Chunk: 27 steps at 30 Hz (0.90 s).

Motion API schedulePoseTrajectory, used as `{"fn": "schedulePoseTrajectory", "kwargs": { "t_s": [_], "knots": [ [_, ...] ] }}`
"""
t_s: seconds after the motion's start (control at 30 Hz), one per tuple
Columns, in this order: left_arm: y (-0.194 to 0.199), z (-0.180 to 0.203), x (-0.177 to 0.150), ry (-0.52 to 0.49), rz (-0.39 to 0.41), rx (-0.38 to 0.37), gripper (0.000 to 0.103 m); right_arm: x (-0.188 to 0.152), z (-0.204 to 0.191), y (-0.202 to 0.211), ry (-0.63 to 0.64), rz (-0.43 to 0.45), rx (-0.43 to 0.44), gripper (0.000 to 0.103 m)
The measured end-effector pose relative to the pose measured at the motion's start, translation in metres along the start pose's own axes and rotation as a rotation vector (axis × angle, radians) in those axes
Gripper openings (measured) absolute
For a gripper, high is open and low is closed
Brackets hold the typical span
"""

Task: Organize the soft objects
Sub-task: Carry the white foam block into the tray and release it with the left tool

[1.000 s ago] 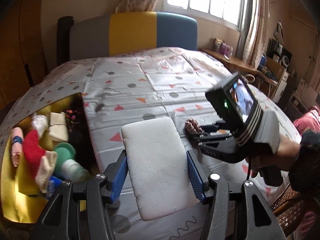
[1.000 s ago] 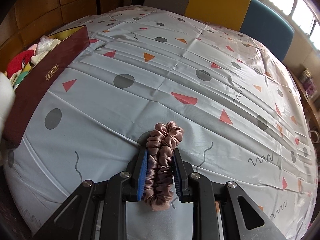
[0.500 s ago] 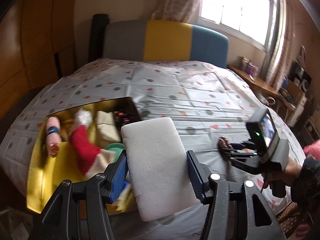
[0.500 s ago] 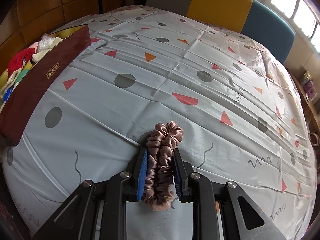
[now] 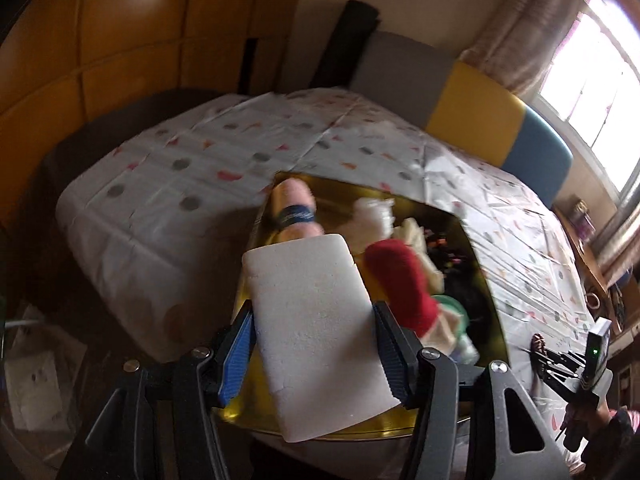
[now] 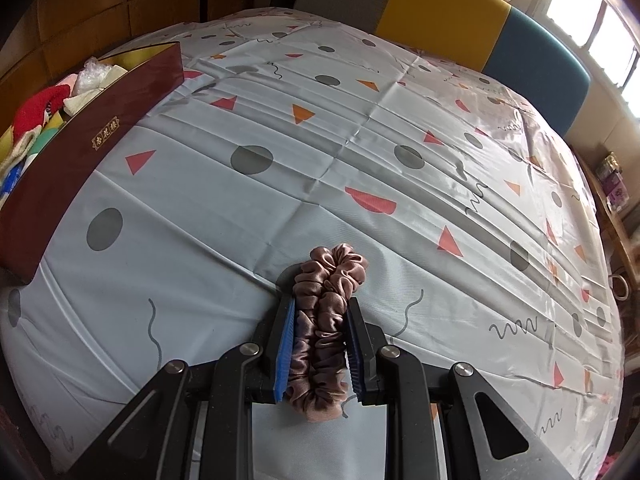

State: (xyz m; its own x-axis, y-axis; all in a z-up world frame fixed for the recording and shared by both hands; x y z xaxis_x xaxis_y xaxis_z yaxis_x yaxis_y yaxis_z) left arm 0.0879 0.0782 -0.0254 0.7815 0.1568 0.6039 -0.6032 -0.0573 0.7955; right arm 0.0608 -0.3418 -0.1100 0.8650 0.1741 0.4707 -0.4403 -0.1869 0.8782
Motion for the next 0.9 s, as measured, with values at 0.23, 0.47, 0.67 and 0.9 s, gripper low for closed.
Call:
{"fn": "schedulePoseTrajectory", "kwargs": {
  "t_s": [0.23, 0.47, 0.67, 0.9],
  "knots": [
    [-0.030, 0.016, -0.011, -0.023, -0.059, 0.004, 0.060, 0.000, 0.000, 0.000, 0.002, -0.002, -0.006, 0.024],
    [-0.051, 0.022, -0.014, -0.064, -0.101, 0.059, 0.066, 0.000, -0.001, -0.001, 0.001, -0.004, -0.011, 0.024],
    [-0.047, 0.020, -0.021, -0.079, -0.084, 0.077, 0.078, -0.001, -0.001, -0.001, 0.001, -0.004, -0.012, 0.024],
    [-0.035, 0.021, -0.021, -0.086, -0.032, 0.109, 0.081, -0.001, -0.002, -0.002, 0.008, -0.007, -0.022, 0.024]
  ]
}}
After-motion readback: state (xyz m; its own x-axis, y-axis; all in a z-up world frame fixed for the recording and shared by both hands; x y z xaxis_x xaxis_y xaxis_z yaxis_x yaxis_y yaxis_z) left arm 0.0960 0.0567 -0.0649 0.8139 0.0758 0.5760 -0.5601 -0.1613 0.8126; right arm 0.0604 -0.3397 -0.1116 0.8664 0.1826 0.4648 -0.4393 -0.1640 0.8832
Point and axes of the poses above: each gripper's, at about its wrist camera, not at the fingertips, and y roughly against the way its jaws point, z to its right, x to its top, the point moved 2 cm from there along -y, roughly the way its jaws point, and after that the axes turned 15 degrees about x, right-handed, at the moved point
